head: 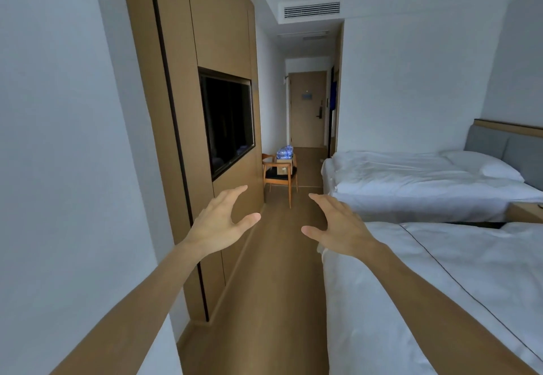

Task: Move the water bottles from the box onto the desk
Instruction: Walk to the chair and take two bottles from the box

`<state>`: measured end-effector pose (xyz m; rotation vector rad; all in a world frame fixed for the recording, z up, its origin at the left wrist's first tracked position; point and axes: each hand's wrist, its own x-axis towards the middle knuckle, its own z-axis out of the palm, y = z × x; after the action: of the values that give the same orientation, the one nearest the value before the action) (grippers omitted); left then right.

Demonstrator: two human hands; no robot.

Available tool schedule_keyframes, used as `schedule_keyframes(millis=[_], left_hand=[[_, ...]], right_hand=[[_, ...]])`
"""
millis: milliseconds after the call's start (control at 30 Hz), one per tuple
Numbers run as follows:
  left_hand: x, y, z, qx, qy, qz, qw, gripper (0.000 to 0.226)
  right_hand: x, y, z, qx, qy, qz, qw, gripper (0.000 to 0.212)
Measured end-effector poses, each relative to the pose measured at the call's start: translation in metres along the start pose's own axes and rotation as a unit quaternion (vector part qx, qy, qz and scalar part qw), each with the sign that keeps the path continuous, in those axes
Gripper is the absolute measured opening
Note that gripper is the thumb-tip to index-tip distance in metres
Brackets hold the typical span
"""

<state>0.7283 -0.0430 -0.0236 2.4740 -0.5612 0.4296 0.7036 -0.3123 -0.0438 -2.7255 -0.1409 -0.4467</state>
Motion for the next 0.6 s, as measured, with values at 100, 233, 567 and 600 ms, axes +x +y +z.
schedule_keyframes(millis=[100, 233, 567, 600], left_hand=[[0.052, -0.027, 0.022, -0.006, -0.004, -0.011, 1.0, 0.071], [0.129, -0.07, 0.057, -0.02, -0.007, -0.005, 1.0, 0.073], [0.353, -0.161, 0.125, -0.044, -0.023, -0.019, 0.999, 0.075], [0.373, -0.167, 0.131, -0.048, -0.026, -0.017, 0.998, 0.075]], right_hand=[[0.053, 0.019, 0.019, -0.008, -0.004, -0.005, 1.0, 0.078], [0.133, 0.049, 0.054, -0.016, -0.012, 0.01, 1.0, 0.079], [0.348, 0.112, 0.113, -0.013, -0.004, 0.036, 0.999, 0.08], [0.366, 0.119, 0.118, -0.019, -0.005, 0.038, 0.999, 0.081]])
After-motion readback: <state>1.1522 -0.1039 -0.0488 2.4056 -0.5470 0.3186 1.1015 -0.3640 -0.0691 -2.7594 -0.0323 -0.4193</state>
